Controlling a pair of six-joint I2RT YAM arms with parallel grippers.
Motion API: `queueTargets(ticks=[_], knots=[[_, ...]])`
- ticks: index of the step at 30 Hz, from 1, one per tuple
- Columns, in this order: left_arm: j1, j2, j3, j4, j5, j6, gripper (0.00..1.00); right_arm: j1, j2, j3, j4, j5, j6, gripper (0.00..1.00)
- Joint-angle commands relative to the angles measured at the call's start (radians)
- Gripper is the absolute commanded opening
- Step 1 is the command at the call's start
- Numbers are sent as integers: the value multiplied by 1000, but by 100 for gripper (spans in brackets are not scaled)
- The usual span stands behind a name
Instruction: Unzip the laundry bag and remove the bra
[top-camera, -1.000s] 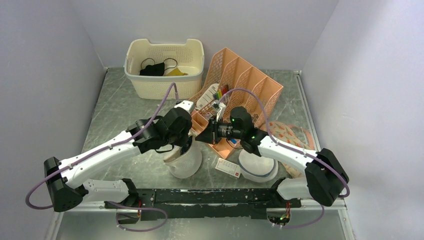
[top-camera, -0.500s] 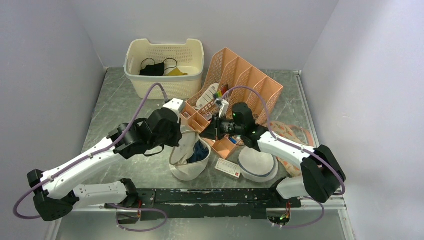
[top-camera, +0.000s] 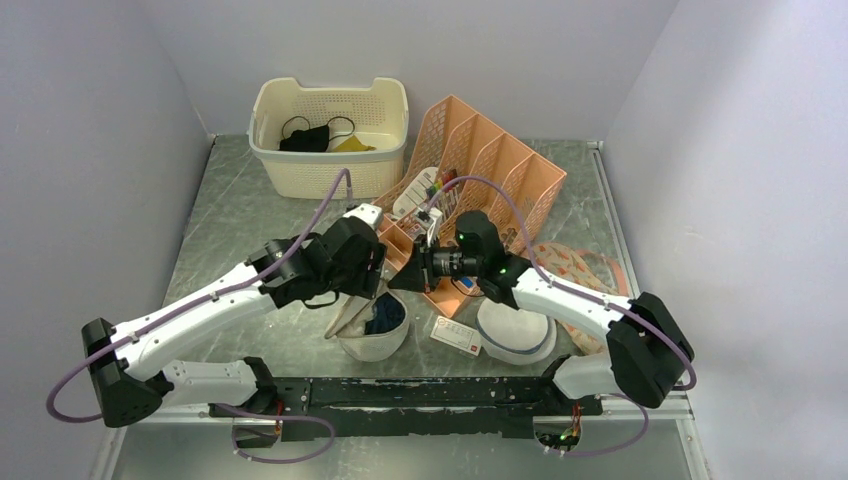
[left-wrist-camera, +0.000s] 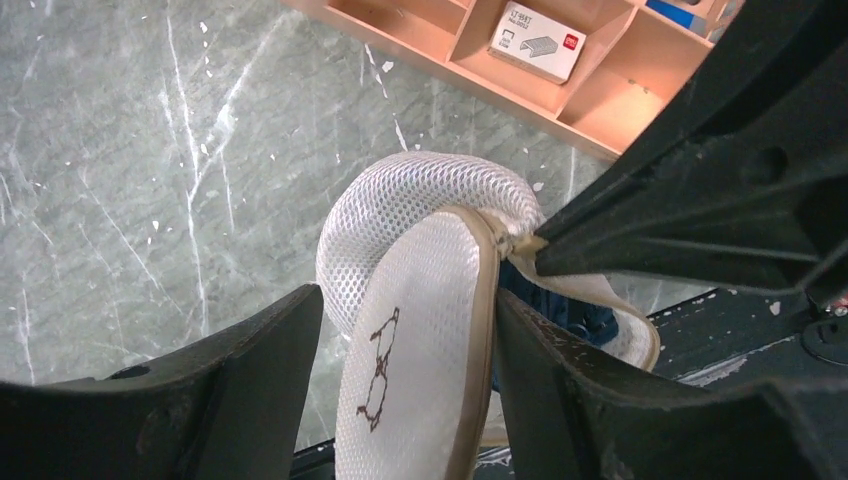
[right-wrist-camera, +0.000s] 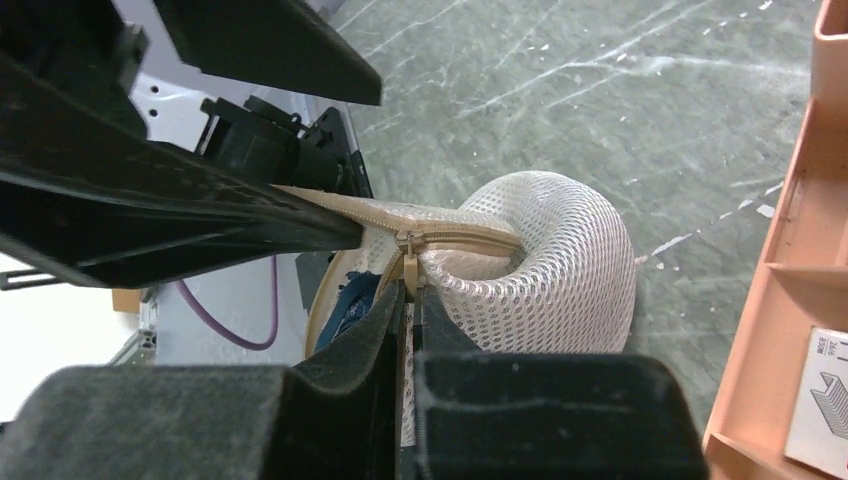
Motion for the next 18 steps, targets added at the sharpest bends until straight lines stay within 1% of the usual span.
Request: queueTargets(ticks=[1,5,12,17,18], knots=[[3,33,32,22,-6,36,69,20,-38,31,23,-19,-29,0],[4,54,28,18,12,45,54,30,-40,33,25,-14,-30,0],[4,27,40,3,29,82,21,29,-23,25,26,35,-23,0],[4,-50,45,11,17,92,7,21,6,37,1,81,-7,0],[4,-69,43,20,22,92,7,13,9,32,11,86,6,0]])
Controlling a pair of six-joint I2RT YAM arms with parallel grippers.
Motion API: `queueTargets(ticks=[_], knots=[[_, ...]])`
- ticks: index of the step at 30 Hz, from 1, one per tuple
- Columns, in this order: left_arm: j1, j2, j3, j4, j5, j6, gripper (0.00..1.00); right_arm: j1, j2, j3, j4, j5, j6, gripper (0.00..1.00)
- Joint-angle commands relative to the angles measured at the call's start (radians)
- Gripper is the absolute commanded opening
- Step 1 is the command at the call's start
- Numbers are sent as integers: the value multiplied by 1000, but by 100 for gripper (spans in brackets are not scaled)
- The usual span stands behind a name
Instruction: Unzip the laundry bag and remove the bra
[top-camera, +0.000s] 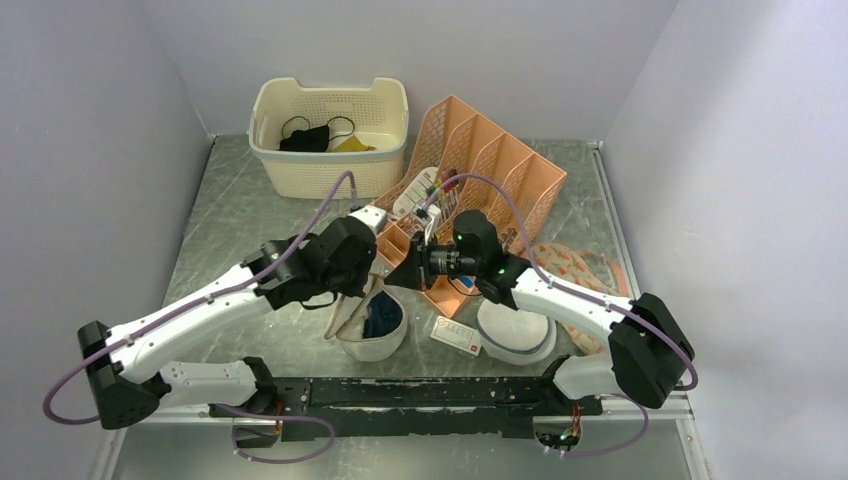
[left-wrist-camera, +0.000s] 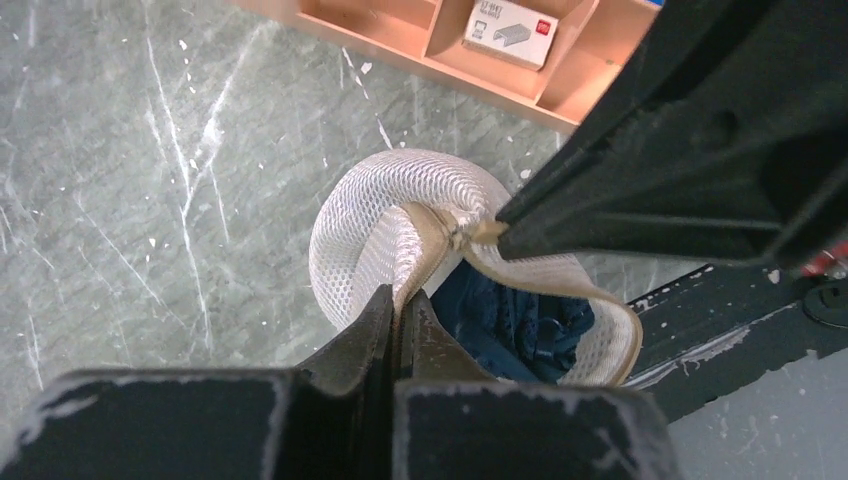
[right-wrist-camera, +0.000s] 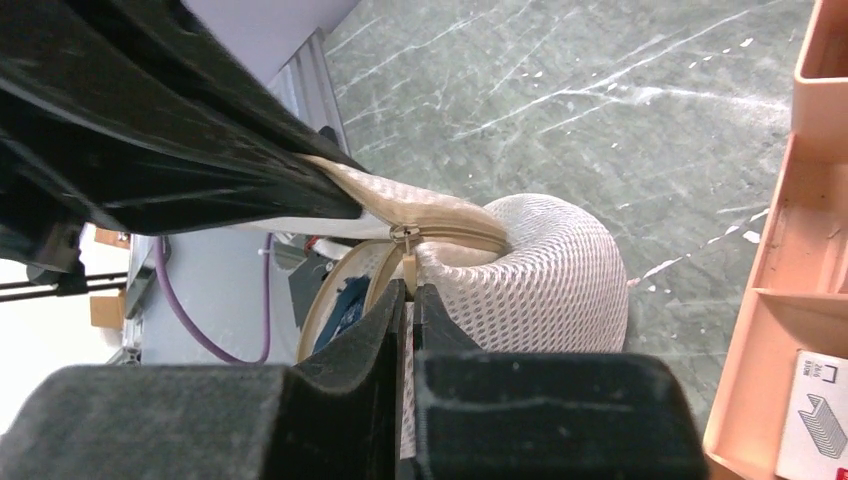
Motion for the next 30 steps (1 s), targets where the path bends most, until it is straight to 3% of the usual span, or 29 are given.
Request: queueTargets(ticks=[1,11,16,21,23,27,30], knots=[[4,-104,37,21,-13,26,7,-27,23,12,13,40,36,0],[4,-236,-27,50,-24,-33,8,-88,113,60,3,-54,45,0],[4,-194,-43,12,-44,-68,33,-77,73,46,38,-97,31,0],[4,-116,-26,-17,-77,-77,66,-58,31,41,29,-115,3,0],[4,-95,-16,1,-70,-64,72,-52,19,40,25,-121,-4,0],[4,-59,-7,36,-43,-38,74,-44,0,37,18,-127,-16,0],[4,-37,9,29,-41,-30,62,-41,-5,33,12,-122,-20,0]])
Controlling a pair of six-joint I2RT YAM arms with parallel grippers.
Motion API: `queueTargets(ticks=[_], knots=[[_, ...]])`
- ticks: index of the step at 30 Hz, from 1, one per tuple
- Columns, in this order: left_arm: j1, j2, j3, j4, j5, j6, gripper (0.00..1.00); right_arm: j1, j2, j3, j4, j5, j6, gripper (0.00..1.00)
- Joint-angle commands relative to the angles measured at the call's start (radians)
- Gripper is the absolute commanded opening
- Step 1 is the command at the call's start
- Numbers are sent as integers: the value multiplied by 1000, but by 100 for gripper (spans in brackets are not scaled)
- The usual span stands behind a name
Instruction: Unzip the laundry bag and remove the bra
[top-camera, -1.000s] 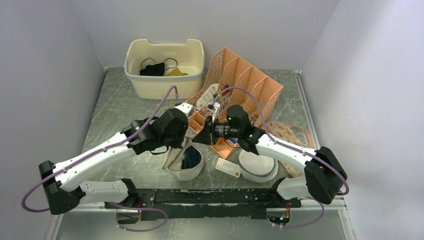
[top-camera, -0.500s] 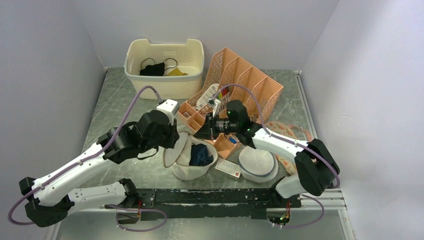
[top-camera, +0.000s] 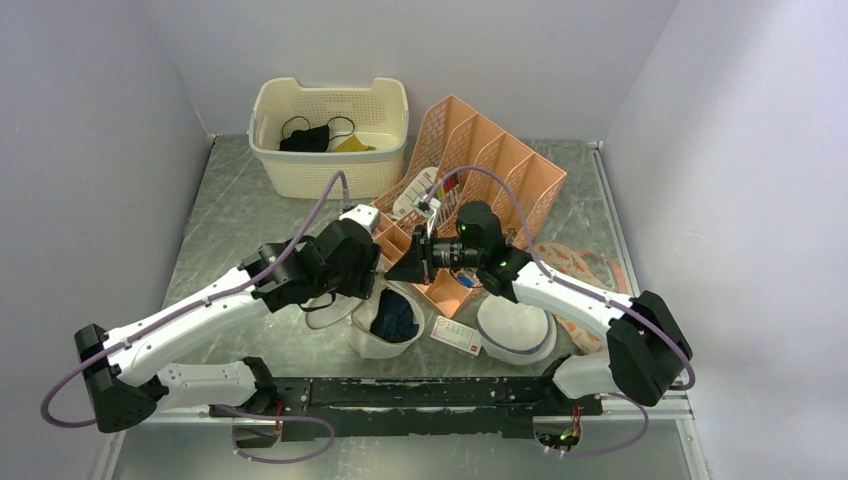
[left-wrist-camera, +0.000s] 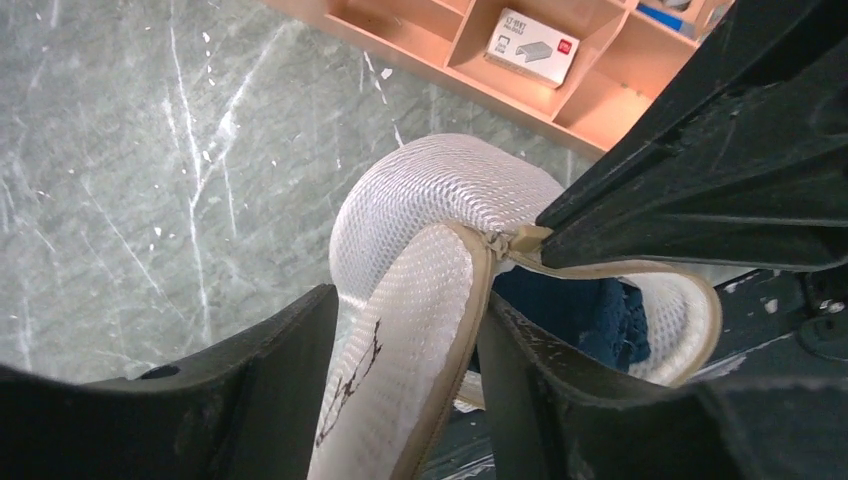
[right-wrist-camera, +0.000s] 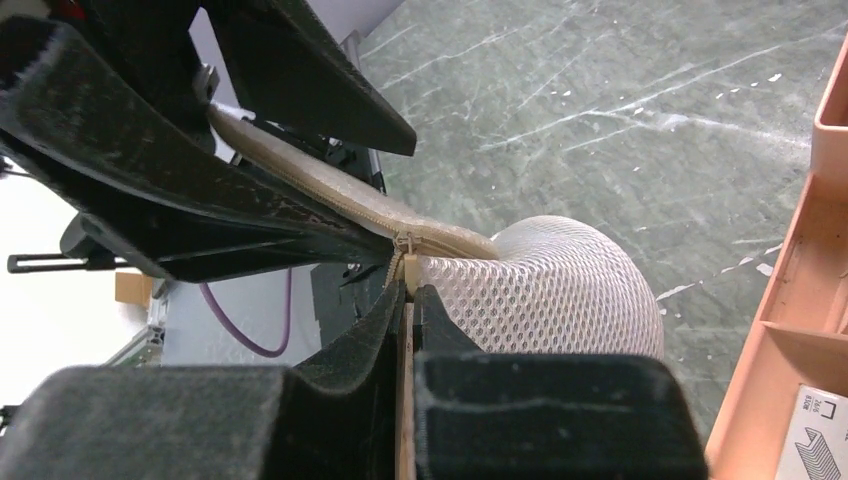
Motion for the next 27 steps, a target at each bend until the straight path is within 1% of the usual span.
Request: queueTargets(ticks=[1,4,6,9,11,13,18,22,27], knots=[[4,21,45,10,0,26,56,5,-25,-10,-8,-12,-25,0],[4,3,53,2,-7,41,39,5,-18,-12,-8,-9,-26,0],[4,-31,54,-3,-17,51,26,5,-13,-10,-13,-3,-31,0],[4,-81,51,-8,-28,81,13,5,2,7,-30,-2,-45,0],[4,-116,54,-15,-24,104,9,4,15,23,-46,-3,-58,0],[4,-148,63,-15,-5,134,7,4,26,39,-65,-4,-72,0],[4,-209,78,10,113,249,7,3,56,79,-113,-20,-125,0],[4,-237,74,40,202,285,7,3,96,118,-151,-49,-166,0],[3,-255,59,86,261,289,7,6,162,180,-197,-100,-195,0]])
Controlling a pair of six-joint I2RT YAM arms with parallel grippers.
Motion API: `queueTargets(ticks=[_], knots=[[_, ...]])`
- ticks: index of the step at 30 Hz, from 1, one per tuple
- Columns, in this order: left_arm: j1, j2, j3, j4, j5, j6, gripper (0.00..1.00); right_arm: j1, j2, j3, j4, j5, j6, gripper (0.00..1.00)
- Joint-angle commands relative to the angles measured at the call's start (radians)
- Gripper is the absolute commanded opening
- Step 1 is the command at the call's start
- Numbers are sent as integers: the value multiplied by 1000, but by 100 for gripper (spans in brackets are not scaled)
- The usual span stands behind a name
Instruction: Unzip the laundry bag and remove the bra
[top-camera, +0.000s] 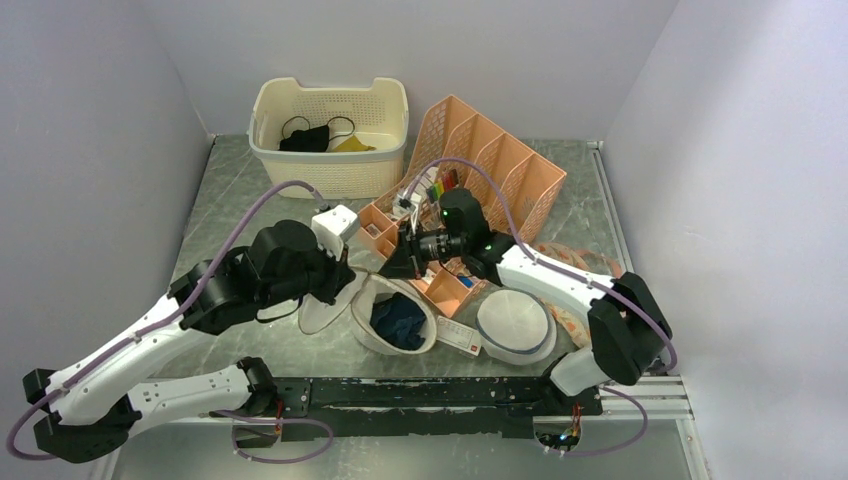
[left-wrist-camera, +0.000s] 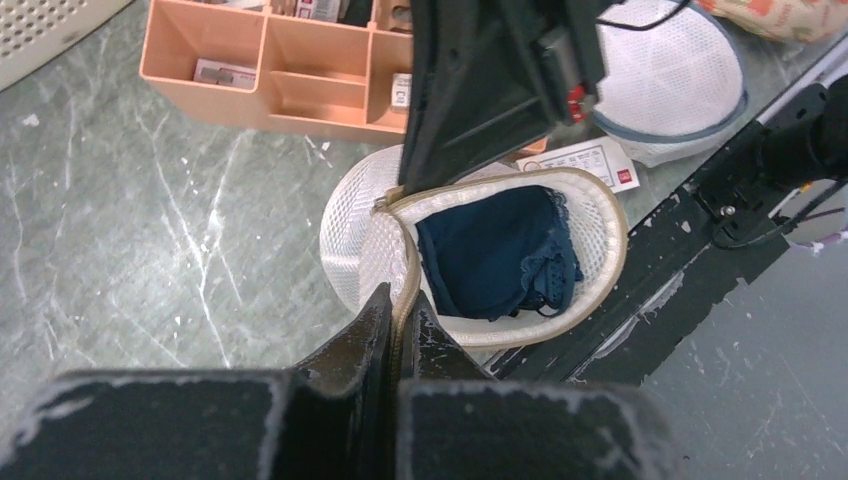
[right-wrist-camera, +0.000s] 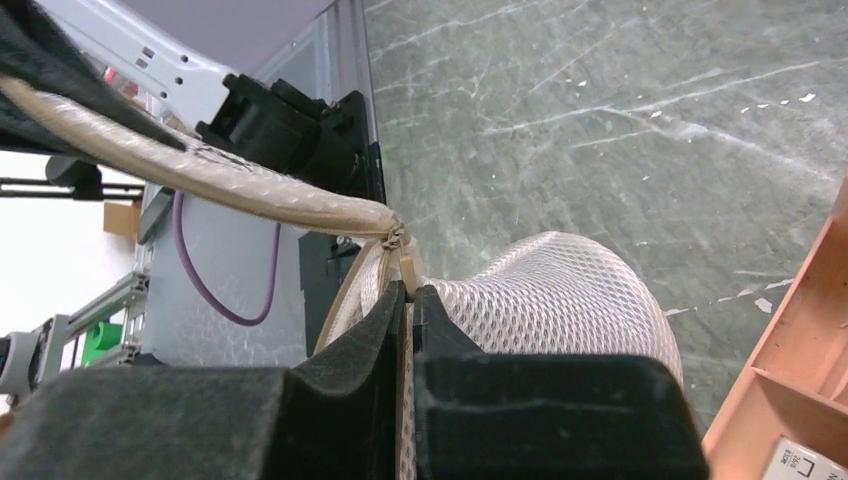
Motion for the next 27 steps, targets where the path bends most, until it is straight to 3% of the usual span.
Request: queueTargets(ticks=[1,7,14,17,20,24,27], knots=[[3,-31,19,90,103,34,7,-1,64,54,-77,-38,-57,0],[3,-52,13,145,130,19,7,29,131,112,-108,-75,-85,0],[3,-53,4,167,-17,-114,7,42,118,108,-118,-32,-88,0],[3,-36,3,162,-62,-178,7,40,99,102,-145,63,-83,0],[2,-1,11,131,-114,-230,7,32,61,111,-234,232,-77,10],[5,55,43,65,-177,-296,7,32,-31,126,-356,459,-89,33],[9,80,53,62,-177,-304,7,32,-100,140,-452,593,-104,45]])
